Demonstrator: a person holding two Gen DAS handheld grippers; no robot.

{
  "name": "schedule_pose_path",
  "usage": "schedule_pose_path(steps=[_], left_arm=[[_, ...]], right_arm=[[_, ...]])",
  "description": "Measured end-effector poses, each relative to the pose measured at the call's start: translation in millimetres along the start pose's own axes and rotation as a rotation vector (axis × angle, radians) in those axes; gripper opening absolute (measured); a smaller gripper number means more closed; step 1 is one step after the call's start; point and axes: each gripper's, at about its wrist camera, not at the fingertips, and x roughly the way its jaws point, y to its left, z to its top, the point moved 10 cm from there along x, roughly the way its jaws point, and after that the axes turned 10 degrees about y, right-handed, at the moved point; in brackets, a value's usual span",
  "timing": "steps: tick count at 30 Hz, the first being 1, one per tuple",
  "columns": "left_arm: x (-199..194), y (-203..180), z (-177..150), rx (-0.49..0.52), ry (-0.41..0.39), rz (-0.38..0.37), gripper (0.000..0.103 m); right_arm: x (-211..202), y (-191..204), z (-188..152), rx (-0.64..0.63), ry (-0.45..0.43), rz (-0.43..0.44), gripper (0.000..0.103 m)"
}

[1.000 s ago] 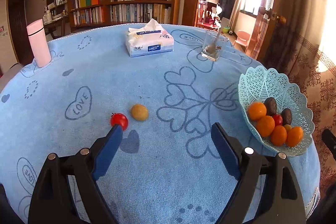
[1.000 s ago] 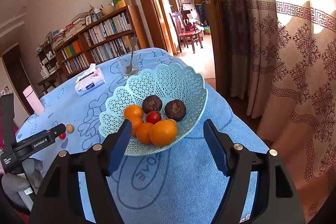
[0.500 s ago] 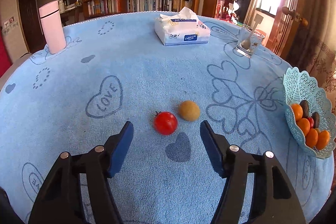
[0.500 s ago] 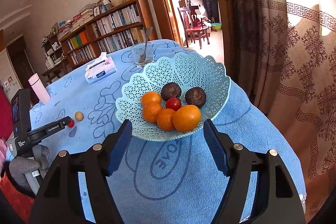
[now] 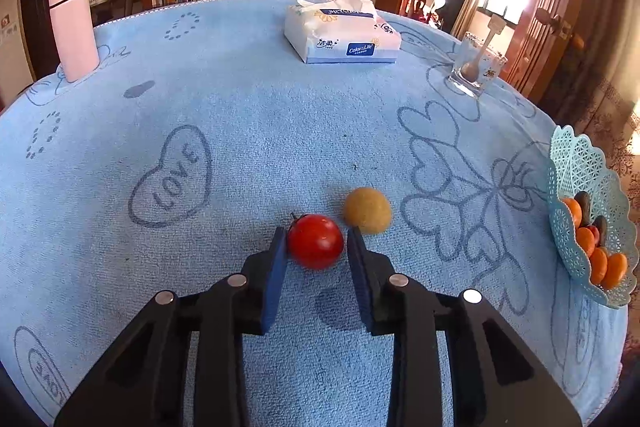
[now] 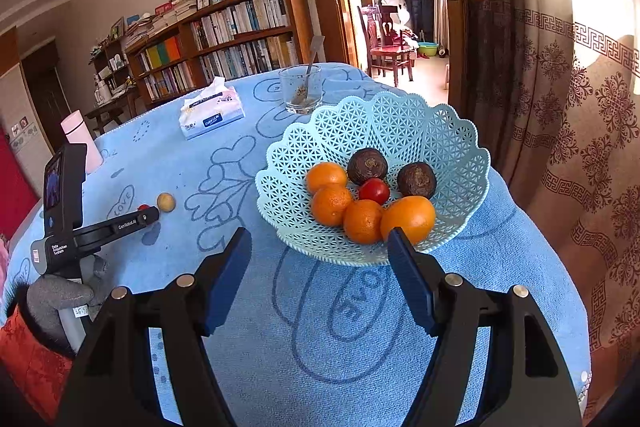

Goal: Organize fruits
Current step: 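Grasp the last kiwi with the right gripper while the left holds the tomato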

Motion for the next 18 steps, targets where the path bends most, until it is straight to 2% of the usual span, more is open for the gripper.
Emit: schedule_pose_path(steps=[3, 6, 13, 18], left_arm=[[-4, 2, 0, -0.020, -0.014, -0.029, 0.028], [-13, 6, 2, -0.032, -0.052, -0.026, 0.028], [-39, 33, 6, -0.078, -0.161, 0.066, 0.028], [-45, 53, 5, -0.129, -0.184, 0.111, 0.028]], right_arm=[[5, 14, 0, -0.027, 0.013, 0.009, 0.072], [10, 31, 2, -0.061, 0.029, 0.024, 0.072], [36, 74, 6, -0.144, 0.086, 0.070, 0.072], [70, 105, 7, -0.184, 0.164, 0.114, 0.072]])
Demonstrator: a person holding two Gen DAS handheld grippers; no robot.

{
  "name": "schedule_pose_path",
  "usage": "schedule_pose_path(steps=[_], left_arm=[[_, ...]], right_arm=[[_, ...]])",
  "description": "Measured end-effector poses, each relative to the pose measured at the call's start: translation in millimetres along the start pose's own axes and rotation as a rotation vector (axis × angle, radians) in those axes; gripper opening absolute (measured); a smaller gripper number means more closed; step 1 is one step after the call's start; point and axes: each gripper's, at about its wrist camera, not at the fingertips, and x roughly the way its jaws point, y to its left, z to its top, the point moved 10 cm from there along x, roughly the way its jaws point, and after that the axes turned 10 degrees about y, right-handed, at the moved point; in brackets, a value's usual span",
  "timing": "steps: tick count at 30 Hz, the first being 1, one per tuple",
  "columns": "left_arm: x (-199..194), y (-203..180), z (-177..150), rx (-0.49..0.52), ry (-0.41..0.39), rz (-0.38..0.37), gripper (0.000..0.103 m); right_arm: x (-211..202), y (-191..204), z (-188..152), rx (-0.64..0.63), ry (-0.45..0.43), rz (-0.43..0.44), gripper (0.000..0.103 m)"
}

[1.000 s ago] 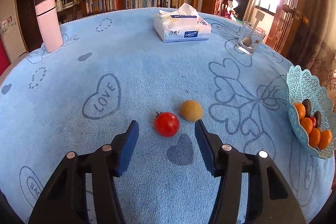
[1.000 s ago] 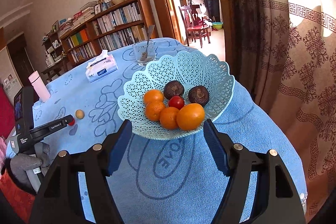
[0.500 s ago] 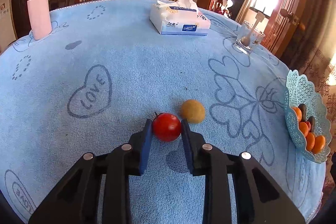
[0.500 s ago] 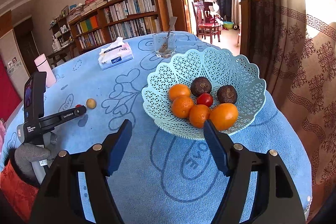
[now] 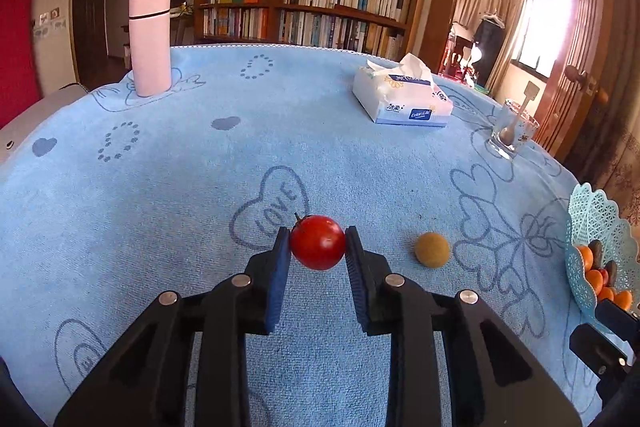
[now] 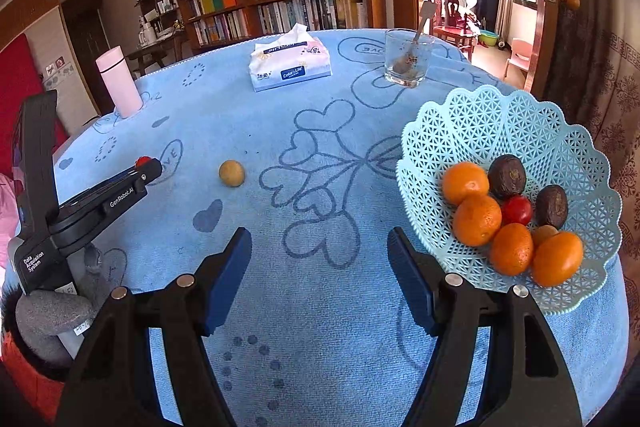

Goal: Organize fruits
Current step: 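Grasp the last kiwi with the right gripper while the left holds the tomato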

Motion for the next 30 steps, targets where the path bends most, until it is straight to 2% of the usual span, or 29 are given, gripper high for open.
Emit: schedule_pose_path(steps=[3, 11, 18, 28, 30], left_arm=[[0, 8, 1, -0.028, 0.000, 0.008, 0.028], [2, 14, 0, -0.053, 0.001, 0.027, 0.028], [5, 16, -1, -0.069, 0.011, 0.025, 0.028], [7, 19, -2, -0.087, 0.022, 0.017, 0.028], [6, 18, -2, -0.084, 0.022, 0.016, 0.028]], right_arm=[[19, 13, 9, -0.010, 0.041, 0.031, 0.072], [67, 49, 35, -0.089, 0.109, 0.047, 0.070], [97, 70, 52, -0.130, 0.150, 0.053, 0.055], [115, 79, 57, -0.148, 0.167, 0.033, 0.043], [115, 79, 58, -0.147, 0.166, 0.038, 0.038]])
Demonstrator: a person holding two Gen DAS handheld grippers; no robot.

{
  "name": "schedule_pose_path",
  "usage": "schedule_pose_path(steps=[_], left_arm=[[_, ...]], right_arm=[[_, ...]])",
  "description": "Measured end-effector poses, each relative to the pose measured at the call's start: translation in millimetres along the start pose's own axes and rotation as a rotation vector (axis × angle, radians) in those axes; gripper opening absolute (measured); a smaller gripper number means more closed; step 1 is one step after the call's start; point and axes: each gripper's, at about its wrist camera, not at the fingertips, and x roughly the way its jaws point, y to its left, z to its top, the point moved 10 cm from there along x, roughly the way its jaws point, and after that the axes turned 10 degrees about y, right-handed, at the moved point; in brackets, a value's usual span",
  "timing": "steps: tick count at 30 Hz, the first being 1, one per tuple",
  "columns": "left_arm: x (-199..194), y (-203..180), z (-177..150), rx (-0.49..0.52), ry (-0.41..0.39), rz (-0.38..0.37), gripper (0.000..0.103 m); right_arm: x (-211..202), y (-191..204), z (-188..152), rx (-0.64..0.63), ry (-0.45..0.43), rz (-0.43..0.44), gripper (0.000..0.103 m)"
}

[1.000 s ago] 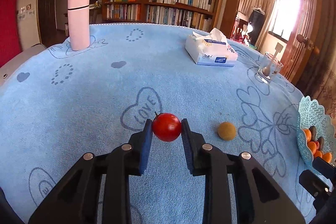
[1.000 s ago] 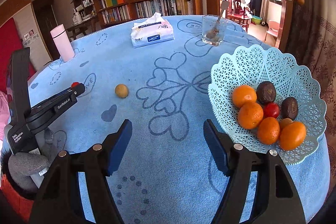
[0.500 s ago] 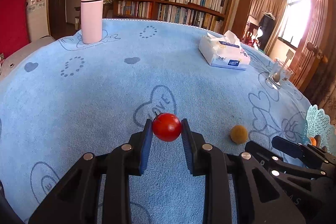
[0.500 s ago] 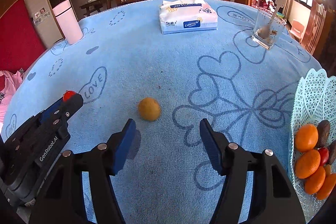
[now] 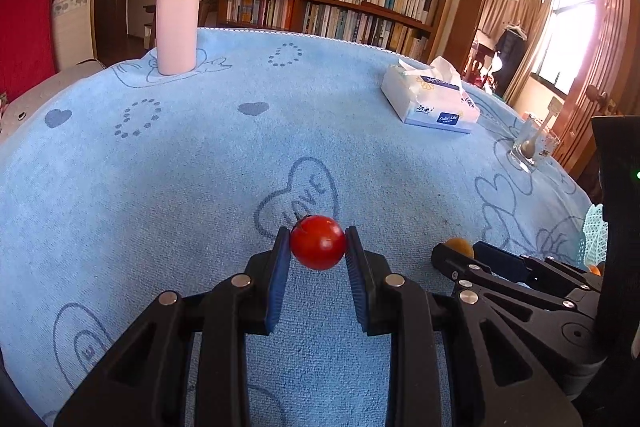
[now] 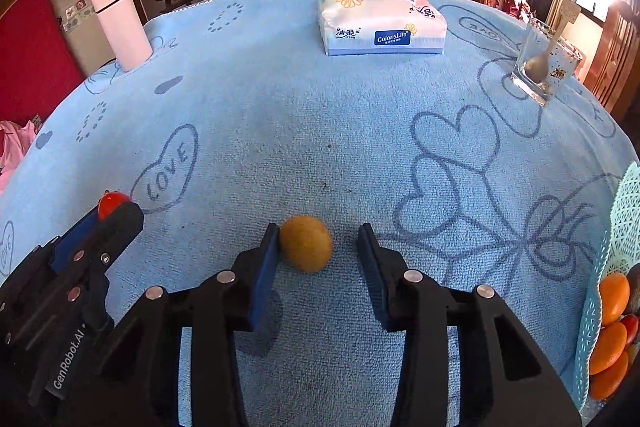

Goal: Organize fruits
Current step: 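Grasp the last kiwi with the right gripper while the left holds the tomato, then carry the kiwi into the basket and open the right gripper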

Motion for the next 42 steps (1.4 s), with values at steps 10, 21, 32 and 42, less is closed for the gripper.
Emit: schedule_pose_path(steps=[10, 21, 32, 42], left_arm=[[-2, -3, -1, 0.004, -0.004, -0.009, 0.028], [-4, -8, -2, 0.018, -0.010, -0.025, 0.028], [-10, -25, -7, 0.066, -0.018, -0.052, 0.028], [-13, -37, -13, 0.105, -0.021, -0.064, 0.028]], right_arm=[[-11, 1, -8, 0.018, -0.005, 0.025, 0.027], [-41, -15, -19, 0.069, -0.051, 0.020, 0.027], [-78, -54, -35, 0.159, -0.109, -0.022, 0.027], [-125, -120, -62, 0.306, -0.183, -0.072, 0.027]])
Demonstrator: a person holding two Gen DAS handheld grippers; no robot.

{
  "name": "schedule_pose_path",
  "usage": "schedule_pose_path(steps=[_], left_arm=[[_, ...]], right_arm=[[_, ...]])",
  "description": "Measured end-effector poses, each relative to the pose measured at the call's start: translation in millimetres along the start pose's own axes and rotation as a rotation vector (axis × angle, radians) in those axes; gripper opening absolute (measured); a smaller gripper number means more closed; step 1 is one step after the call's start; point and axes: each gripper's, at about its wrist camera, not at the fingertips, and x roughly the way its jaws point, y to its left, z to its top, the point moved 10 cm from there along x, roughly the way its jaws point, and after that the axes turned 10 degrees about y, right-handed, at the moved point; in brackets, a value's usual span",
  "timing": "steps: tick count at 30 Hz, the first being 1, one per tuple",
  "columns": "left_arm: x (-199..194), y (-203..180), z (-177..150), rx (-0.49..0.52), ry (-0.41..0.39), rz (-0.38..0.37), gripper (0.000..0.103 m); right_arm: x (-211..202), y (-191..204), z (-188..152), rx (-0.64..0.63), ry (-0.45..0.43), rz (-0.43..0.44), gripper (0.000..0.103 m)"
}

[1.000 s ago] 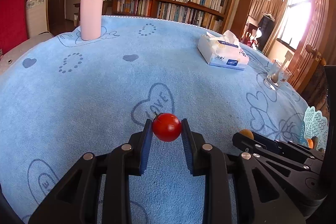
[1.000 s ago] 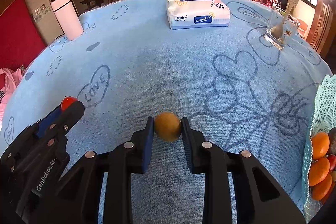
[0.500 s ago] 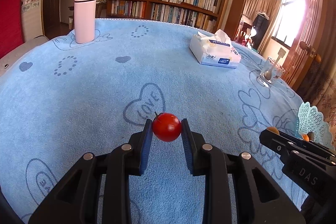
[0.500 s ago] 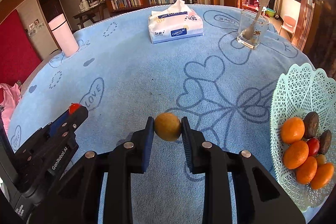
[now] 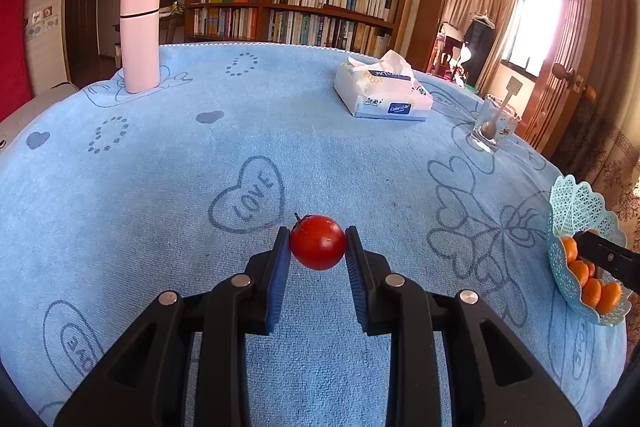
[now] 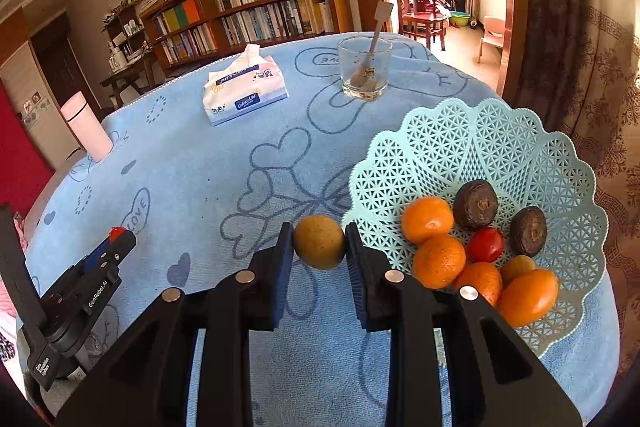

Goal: Organize fruits
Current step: 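Carry the kiwi into the basket and open the right gripper, then lower the tomato into the basket and open the left gripper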

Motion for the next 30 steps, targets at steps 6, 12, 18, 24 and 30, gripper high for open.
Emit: schedule_pose_path(steps=[6, 12, 18, 24, 30], left_arm=[[0, -5, -2, 0.020, 0.000, 0.005, 0.028], [-1, -11, -3, 0.044, -0.002, 0.003, 0.028], [-5, -35, -8, 0.094, 0.013, -0.042, 0.028], [-21, -87, -20, 0.205, 0.013, -0.127, 0.028], [-29, -145, -31, 0.284, 0.047, -0.230, 0.028]], right_arm=[[-19, -55, -5, 0.109, -0.023, -0.052, 0.027], [-30, -90, -16, 0.186, -0.033, -0.065, 0.043], [-48, -117, -25, 0.243, -0.073, -0.077, 0.051], [-67, -141, -37, 0.290, -0.128, -0.100, 0.064], [-81, -154, -48, 0.287, -0.170, -0.133, 0.069]])
